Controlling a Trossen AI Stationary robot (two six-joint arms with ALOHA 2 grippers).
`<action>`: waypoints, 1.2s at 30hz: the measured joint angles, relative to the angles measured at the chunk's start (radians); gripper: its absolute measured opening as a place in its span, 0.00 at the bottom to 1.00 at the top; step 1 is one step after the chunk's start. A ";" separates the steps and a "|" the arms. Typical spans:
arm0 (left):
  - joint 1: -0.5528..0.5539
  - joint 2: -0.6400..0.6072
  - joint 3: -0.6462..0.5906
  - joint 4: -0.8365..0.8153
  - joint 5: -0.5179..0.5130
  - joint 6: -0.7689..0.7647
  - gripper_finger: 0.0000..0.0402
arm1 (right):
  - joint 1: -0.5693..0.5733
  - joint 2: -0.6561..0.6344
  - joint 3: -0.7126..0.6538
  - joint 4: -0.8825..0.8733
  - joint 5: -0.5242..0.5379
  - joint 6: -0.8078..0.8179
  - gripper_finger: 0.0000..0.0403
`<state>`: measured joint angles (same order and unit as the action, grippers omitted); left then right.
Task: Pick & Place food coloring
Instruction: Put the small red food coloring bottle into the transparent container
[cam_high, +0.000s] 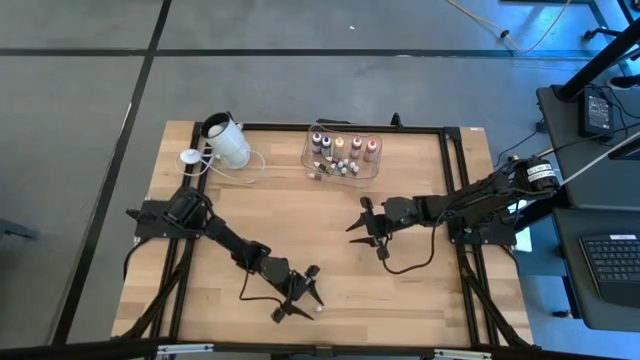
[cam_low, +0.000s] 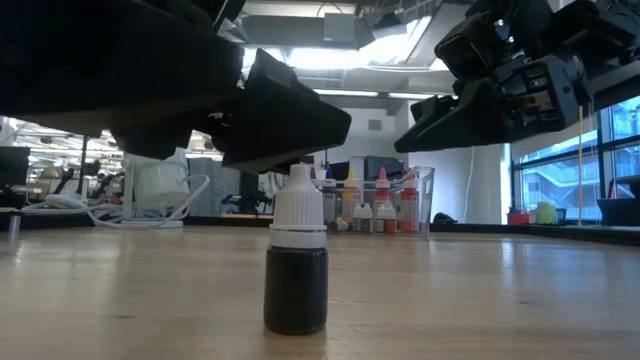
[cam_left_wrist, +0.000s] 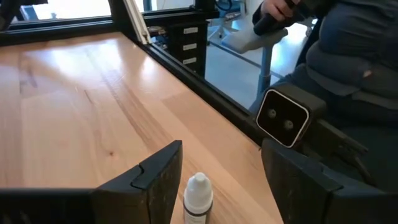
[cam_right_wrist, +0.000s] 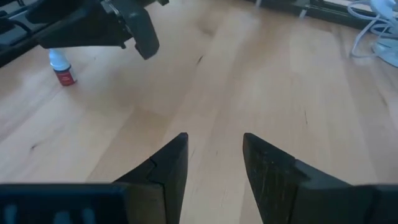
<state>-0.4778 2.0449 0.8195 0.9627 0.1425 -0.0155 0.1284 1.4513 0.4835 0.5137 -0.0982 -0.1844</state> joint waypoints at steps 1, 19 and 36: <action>0.000 0.000 0.000 0.003 0.000 -0.001 0.54 | 0.000 0.000 0.000 -0.002 0.000 0.000 0.39; -0.002 0.000 0.000 -0.002 -0.113 -0.052 0.48 | 0.000 0.000 0.000 -0.002 0.002 -0.005 0.39; -0.010 -0.002 0.010 0.004 -0.150 -0.116 0.43 | 0.000 0.000 0.001 -0.040 0.002 -0.023 0.39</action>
<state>-0.4876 2.0434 0.8295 0.9670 -0.0079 -0.1314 0.1287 1.4513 0.4843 0.4736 -0.0967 -0.2078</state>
